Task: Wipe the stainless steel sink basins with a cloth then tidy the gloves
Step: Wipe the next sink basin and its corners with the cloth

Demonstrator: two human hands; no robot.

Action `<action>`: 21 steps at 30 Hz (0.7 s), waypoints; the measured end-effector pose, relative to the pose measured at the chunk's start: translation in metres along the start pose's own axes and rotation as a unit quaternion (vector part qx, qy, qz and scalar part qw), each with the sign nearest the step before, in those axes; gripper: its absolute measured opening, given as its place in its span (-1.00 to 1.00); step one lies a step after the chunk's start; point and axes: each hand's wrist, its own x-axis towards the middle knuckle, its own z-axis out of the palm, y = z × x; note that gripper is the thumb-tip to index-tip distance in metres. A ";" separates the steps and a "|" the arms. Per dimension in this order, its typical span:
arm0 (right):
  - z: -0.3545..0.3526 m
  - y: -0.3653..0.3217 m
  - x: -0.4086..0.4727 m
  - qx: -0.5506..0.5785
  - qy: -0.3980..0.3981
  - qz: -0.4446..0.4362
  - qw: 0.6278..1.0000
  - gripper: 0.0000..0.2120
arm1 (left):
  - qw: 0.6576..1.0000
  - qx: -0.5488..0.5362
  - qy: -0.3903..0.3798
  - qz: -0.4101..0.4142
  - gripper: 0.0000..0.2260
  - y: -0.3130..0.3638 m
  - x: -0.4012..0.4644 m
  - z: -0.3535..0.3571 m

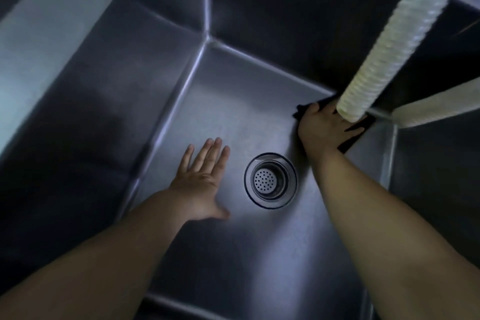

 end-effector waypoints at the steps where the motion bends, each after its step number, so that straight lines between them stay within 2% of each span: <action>1: 0.005 -0.019 -0.008 -0.015 0.004 -0.041 0.999 -0.34 | 1.000 0.001 0.003 0.001 0.21 0.000 0.000 0.001; 5: 0.020 -0.086 -0.042 -0.024 0.023 -0.158 0.987 -0.31 | 1.000 0.000 0.023 0.010 0.21 -0.001 0.001 0.003; 7: 0.026 -0.114 -0.057 -0.050 0.018 -0.247 0.968 -0.32 | 0.999 0.004 0.031 0.012 0.20 -0.002 0.002 0.005; 11: 0.029 -0.143 -0.073 -0.073 -0.032 -0.468 0.880 -0.41 | 0.999 0.010 0.033 -0.002 0.21 -0.002 0.004 0.007; 15: 0.021 -0.106 -0.074 -0.075 -0.061 -0.586 0.805 -0.45 | 0.999 0.021 0.035 -0.007 0.18 0.003 -0.001 0.000; 17: 0.015 -0.072 -0.072 -0.088 -0.062 -0.588 0.802 -0.45 | 0.999 0.036 0.032 -0.014 0.10 0.010 -0.008 -0.004; 21: -0.004 0.007 -0.063 -0.094 -0.052 -0.496 0.862 -0.41 | 0.998 0.052 -0.014 -0.035 -0.22 0.025 -0.039 -0.025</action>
